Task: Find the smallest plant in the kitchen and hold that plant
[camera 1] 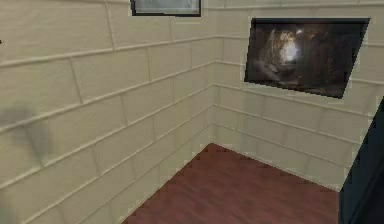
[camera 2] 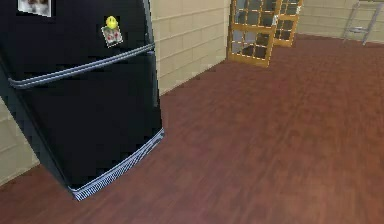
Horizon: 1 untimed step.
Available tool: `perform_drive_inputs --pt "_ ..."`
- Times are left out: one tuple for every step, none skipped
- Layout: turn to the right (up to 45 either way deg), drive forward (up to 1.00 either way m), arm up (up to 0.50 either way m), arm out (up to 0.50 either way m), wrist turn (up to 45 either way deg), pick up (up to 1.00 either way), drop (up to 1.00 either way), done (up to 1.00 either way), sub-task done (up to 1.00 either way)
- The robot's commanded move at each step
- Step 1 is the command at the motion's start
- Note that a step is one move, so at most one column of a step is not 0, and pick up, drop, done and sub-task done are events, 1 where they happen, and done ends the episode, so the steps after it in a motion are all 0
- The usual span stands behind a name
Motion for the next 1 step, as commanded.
perform_drive_inputs --pt "15.0 0.00 0.00 0.00 0.0 0.00 0.00 0.00 0.00"
